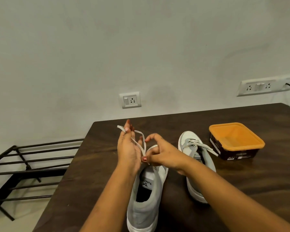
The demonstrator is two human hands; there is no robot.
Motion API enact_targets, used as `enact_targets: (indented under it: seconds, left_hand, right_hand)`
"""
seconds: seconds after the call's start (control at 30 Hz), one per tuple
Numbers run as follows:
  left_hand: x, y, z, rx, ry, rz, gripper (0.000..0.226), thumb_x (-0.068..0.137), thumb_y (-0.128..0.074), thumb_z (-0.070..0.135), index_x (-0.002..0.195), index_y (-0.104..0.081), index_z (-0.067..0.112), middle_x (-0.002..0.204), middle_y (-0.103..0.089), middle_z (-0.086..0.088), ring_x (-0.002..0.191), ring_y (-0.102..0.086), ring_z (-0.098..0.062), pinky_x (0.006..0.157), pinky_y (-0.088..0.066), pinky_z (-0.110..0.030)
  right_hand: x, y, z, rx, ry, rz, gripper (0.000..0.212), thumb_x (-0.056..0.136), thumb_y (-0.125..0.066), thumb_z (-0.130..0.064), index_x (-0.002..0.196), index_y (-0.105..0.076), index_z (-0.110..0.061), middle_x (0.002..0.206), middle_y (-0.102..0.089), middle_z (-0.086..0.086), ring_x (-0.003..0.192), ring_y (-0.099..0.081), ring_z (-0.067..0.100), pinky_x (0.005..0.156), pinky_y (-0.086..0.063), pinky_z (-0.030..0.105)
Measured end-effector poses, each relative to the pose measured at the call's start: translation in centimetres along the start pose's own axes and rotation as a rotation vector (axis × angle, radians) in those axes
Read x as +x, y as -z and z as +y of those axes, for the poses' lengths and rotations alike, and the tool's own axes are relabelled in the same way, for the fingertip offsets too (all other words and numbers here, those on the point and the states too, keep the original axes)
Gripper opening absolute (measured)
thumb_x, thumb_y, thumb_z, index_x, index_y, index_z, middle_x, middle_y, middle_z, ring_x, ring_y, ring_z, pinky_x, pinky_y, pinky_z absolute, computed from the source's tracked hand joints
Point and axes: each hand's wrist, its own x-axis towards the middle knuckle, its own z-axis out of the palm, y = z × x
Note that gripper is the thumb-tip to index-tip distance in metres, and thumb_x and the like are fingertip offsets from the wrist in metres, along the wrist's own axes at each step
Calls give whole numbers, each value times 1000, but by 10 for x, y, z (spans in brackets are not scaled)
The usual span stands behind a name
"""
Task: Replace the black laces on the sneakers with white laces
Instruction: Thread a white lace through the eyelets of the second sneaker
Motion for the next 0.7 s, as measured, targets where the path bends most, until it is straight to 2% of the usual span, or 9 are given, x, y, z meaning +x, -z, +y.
enact_targets:
  seconds: [0.1,0.2,0.27,0.37,0.4,0.47,0.57,0.63,0.7]
  left_hand:
    - [6,7,-2,189,-67,18,32,102,-38,23,128,-55,23,135,-45,2,120,-47,-10,99,-40,-33]
    - [19,27,-1,539,-218,145,20,98,-45,34,96,-61,22,130,-47,4,108,-49,-12,89,-38,-30]
    - [28,47,0,872,-319,258,40,96,-45,45,74,-61,15,116,-57,0,94,-55,-18,80,-42,-32]
    - [28,64,5,1345,-447,373,40,93,-51,41,67,-54,11,104,-58,-5,81,-49,-19,70,-34,-29]
    - [28,64,4,1396,-527,330,33,92,-55,36,69,-53,13,104,-57,-3,80,-49,-18,69,-35,-28]
    - [29,56,3,1374,-687,44,8,89,-60,25,84,-61,19,107,-58,2,90,-55,-17,75,-44,-30]
    - [20,34,-11,1404,-619,-506,30,90,-54,13,118,-61,23,117,-60,4,108,-54,-10,93,-44,-25]
    - [13,24,-16,1355,-463,-624,35,92,-51,7,124,-56,19,107,-63,3,94,-59,-9,81,-45,-13]
    - [14,24,-19,1339,-427,-626,30,91,-54,6,119,-61,15,98,-65,3,82,-59,-6,72,-44,-6]
  right_hand:
    - [4,5,3,-41,23,98,19,90,-55,8,85,-56,-11,84,-65,13,64,-63,5,55,-48,16]
    - [7,18,7,-79,14,254,17,89,-60,3,82,-59,-13,75,-68,5,60,-62,10,50,-48,18]
    - [8,27,11,-192,-3,304,14,86,-68,-4,82,-60,-15,71,-69,4,57,-61,11,48,-47,18]
    - [10,32,15,-398,4,347,15,83,-73,-11,78,-60,-17,74,-72,5,56,-61,5,50,-44,11]
    - [12,32,15,-445,12,350,16,82,-74,-13,77,-60,-19,74,-72,4,56,-60,1,51,-42,8]
    - [14,28,13,-503,33,334,20,81,-75,-14,73,-59,-22,67,-69,0,54,-58,-2,53,-42,7]
    - [15,23,11,-512,90,328,28,81,-72,-5,68,-57,-25,61,-61,-3,52,-55,-2,57,-49,11]
    - [14,25,12,-531,116,355,28,82,-68,-2,69,-59,-25,61,-60,-6,56,-58,2,62,-52,14]
    - [12,29,14,-499,113,349,23,81,-69,-3,72,-62,-23,62,-62,-4,56,-59,2,61,-51,12]
